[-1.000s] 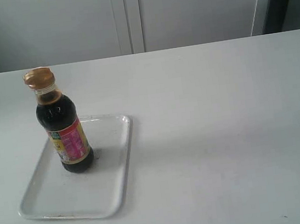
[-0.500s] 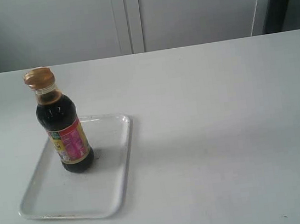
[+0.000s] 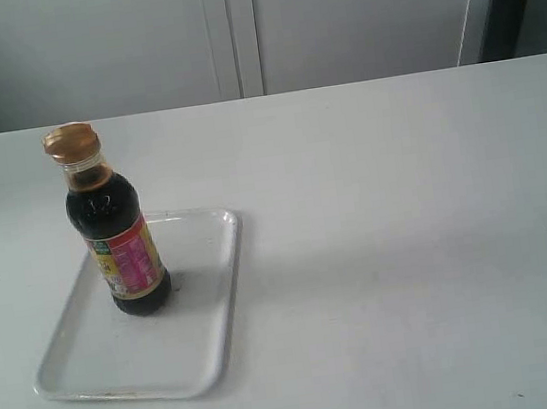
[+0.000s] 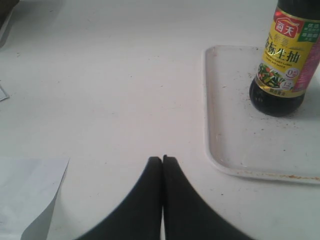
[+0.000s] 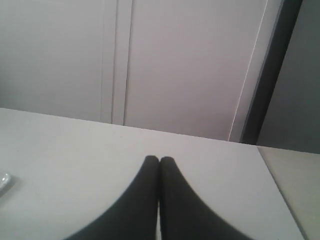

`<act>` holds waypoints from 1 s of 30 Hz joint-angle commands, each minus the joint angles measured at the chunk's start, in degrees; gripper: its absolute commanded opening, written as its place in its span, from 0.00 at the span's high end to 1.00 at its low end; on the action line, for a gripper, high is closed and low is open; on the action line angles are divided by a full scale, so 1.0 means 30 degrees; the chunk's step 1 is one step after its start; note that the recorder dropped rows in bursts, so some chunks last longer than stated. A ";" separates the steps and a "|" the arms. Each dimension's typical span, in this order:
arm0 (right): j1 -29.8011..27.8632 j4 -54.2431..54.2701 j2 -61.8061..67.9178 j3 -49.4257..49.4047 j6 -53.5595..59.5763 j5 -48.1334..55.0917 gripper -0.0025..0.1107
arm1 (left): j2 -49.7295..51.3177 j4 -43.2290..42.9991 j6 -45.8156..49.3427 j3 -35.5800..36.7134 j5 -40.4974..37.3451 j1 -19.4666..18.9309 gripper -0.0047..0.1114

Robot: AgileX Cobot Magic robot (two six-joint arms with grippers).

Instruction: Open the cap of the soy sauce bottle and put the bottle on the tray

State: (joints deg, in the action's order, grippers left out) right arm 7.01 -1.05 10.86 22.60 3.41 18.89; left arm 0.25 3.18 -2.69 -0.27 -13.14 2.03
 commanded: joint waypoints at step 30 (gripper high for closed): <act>-0.0076 -0.0604 -0.3618 -0.7533 -0.1430 -0.2346 0.98 | -0.0083 0.0225 0.0039 0.0091 0.0075 -0.0047 0.96</act>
State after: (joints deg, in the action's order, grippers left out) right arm 7.01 -2.38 0.28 0.82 -0.57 14.60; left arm 0.25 3.18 -2.58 -0.27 -13.14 2.03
